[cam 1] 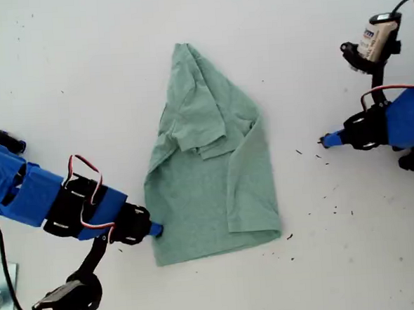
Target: Fold t shirt
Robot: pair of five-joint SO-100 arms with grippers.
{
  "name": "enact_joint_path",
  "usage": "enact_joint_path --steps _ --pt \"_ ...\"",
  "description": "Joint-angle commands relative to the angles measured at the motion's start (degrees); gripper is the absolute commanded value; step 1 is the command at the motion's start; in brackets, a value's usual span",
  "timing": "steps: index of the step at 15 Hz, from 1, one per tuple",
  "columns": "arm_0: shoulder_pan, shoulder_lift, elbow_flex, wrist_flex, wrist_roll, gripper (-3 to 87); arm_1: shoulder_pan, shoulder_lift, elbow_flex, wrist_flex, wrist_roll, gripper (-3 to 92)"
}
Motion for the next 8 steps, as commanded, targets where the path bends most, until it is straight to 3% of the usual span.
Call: enact_joint_path --steps 1,8 --pt "0.4 0.2 -0.7 -2.9 0.7 -0.2 -0.3 1.2 1.7 0.9 -0.6 2.4" --pt "-5.4 15.9 0.0 6.5 2.9 -0.2 -0.6 2.9 1.9 1.8 -0.4 2.4"
